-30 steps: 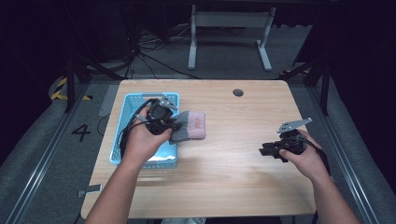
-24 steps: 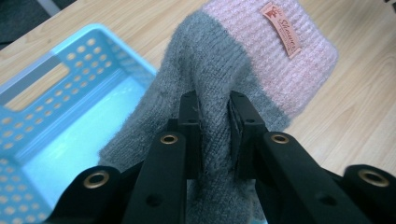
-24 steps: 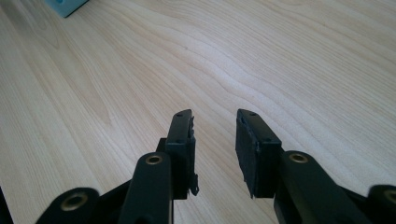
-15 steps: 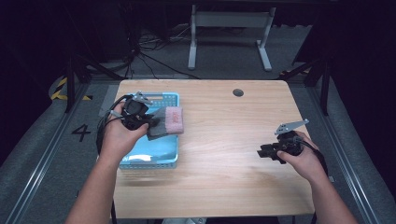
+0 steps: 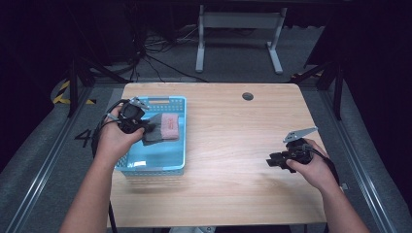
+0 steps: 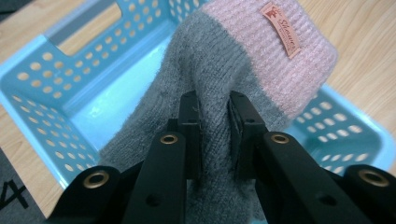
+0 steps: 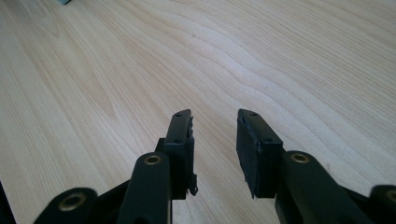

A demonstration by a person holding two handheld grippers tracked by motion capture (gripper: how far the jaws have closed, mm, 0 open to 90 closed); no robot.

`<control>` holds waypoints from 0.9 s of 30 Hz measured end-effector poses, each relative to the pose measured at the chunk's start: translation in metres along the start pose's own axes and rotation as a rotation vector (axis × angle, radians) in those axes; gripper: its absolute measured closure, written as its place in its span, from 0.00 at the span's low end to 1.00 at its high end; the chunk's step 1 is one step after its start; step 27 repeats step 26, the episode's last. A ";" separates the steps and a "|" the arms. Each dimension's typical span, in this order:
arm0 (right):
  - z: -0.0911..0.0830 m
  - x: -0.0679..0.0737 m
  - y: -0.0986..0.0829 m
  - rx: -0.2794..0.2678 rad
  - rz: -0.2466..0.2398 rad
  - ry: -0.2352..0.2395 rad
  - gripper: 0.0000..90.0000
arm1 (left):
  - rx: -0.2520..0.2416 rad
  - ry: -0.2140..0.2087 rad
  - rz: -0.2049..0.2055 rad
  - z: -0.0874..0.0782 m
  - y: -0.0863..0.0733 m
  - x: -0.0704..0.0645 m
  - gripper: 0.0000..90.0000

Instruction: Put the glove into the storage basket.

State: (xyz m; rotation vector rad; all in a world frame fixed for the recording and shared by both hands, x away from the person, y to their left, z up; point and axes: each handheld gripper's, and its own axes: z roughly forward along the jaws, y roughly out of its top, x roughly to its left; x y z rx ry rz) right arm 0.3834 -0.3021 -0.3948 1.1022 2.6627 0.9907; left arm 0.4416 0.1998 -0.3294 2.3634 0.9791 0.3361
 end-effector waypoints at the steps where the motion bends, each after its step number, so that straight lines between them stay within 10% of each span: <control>1: 0.000 0.000 0.000 0.000 0.000 -0.001 0.74 | 0.008 -0.012 0.001 0.005 -0.001 0.002 0.86; 19: -0.002 0.003 -0.003 -0.004 -0.009 -0.005 0.73 | 0.131 -0.127 -0.024 0.079 -0.028 0.021 0.84; 27: -0.004 0.003 -0.003 -0.015 -0.010 -0.012 0.73 | 0.083 -0.100 -0.043 0.067 -0.027 0.015 0.46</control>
